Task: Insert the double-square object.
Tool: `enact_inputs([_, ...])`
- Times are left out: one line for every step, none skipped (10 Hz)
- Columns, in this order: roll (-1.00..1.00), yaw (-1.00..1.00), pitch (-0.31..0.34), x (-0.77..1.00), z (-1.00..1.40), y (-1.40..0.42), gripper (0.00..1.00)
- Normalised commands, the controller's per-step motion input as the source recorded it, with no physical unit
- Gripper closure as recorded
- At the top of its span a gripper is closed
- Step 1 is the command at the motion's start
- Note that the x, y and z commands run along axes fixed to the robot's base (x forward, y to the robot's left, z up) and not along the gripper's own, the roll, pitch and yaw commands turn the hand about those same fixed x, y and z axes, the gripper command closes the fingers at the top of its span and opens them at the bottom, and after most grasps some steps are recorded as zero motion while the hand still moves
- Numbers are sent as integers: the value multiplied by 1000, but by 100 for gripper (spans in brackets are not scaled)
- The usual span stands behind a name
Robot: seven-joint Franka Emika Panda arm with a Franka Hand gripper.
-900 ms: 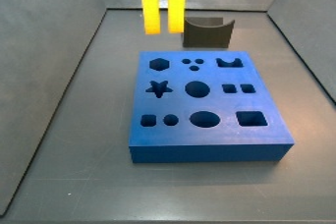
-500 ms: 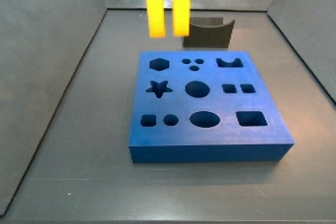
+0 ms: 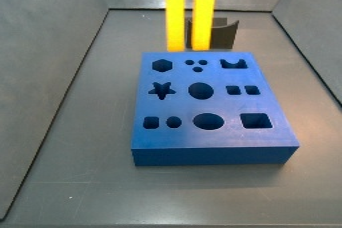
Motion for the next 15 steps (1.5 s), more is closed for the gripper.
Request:
enact_inputs([74, 40, 0, 1000, -69, 31, 100])
enact_inputs([76, 23, 3, 1000, -54, 0, 100])
enact_inputs([91, 0, 0, 1000, -43, 0, 100])
enact_inputs([70, 3, 0, 1000, -80, 11, 100])
enact_inputs([16, 71, -20, 1000, -134, 137, 100])
enact_inputs([4, 77, 0, 1000, -191, 134, 100])
enact_inputs([0, 69, 0, 1000, -254, 140, 100])
enact_inputs([0, 77, 0, 1000, -271, 154, 100])
enact_inputs([167, 106, 1, 917, -283, 0, 100])
enact_inputs([140, 0, 0, 171, -3, 0, 100])
enact_inputs([0, 0, 0, 0, 0, 23, 100])
enact_inputs([40, -149, 4, 209, -66, -63, 100])
enact_inputs([160, -297, 64, 643, -157, -197, 100])
enact_inputs([164, -83, 124, 843, -126, -203, 100])
enact_inputs([219, 0, 163, 986, -214, -171, 100])
